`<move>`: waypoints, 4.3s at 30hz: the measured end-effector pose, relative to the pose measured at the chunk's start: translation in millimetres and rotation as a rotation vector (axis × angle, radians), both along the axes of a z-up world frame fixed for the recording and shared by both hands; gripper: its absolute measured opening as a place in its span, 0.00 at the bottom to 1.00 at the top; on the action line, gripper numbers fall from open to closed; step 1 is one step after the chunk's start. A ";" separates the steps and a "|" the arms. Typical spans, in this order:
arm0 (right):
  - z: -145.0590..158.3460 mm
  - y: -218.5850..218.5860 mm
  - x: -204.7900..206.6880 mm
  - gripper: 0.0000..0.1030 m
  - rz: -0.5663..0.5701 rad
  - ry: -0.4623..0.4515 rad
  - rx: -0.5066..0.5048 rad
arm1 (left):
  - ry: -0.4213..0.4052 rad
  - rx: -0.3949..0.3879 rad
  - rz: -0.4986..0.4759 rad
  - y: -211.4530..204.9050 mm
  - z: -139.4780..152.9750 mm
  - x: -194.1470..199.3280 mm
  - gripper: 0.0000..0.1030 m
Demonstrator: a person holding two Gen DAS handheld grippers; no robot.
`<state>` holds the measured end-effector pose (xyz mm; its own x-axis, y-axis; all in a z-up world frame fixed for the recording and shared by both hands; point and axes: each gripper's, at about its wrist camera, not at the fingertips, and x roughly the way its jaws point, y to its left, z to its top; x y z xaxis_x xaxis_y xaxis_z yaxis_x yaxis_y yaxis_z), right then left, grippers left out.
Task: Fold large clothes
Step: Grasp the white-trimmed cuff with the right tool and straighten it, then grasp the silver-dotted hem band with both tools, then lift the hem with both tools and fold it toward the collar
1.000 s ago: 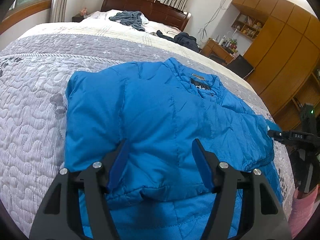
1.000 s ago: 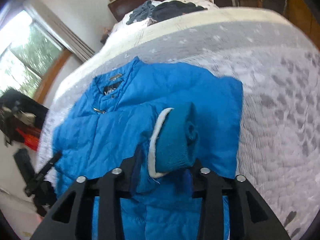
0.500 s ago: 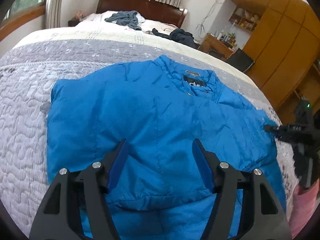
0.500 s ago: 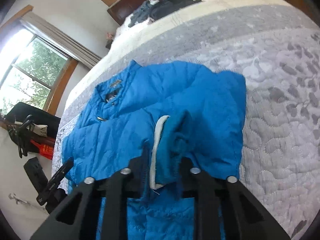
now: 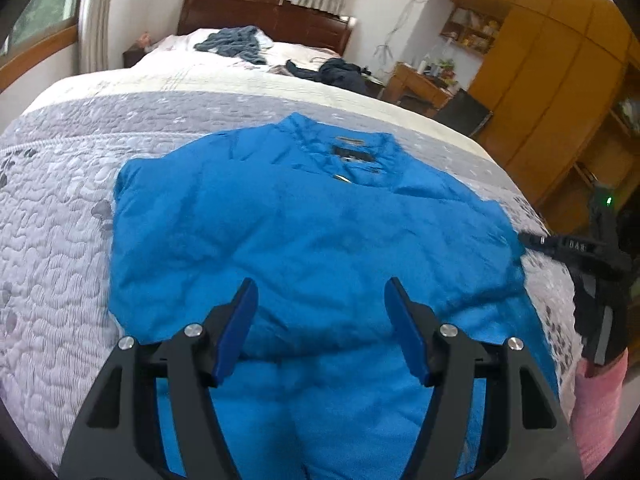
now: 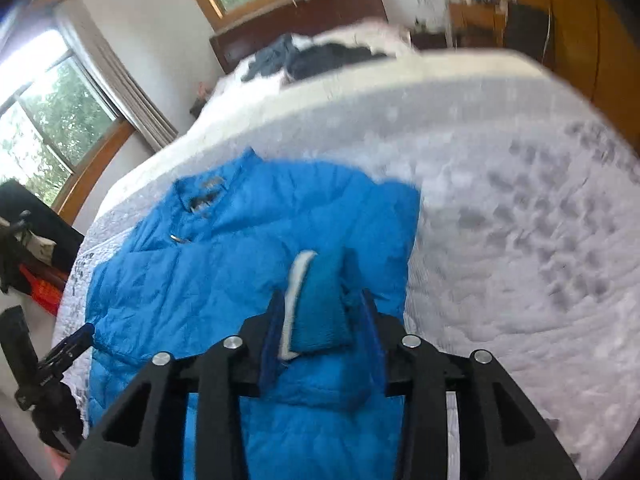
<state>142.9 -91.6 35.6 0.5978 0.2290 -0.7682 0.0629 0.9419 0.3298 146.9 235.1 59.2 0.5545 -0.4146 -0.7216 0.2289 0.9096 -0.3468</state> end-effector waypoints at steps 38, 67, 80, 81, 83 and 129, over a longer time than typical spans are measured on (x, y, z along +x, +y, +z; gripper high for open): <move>-18.2 31.5 -155.3 0.66 0.270 0.028 0.041 | 0.112 0.175 0.053 59.3 -0.8 -151.6 0.71; -77.4 25.2 -263.3 0.50 0.265 0.149 0.078 | 0.282 -0.027 0.020 63.9 -45.5 -246.2 0.42; -40.9 11.0 -260.9 0.13 0.308 0.030 0.218 | 0.159 -0.161 0.000 79.7 -9.0 -242.7 0.12; -29.9 8.6 -259.1 0.13 0.316 0.000 0.235 | 0.143 -0.176 -0.004 80.8 -3.0 -240.0 0.12; -12.4 5.8 -255.0 0.12 0.328 -0.047 0.249 | 0.100 -0.199 -0.007 82.9 11.3 -231.4 0.12; -9.3 -34.8 25.0 0.30 0.242 0.122 0.370 | 0.189 -0.321 0.006 103.3 2.2 51.0 0.24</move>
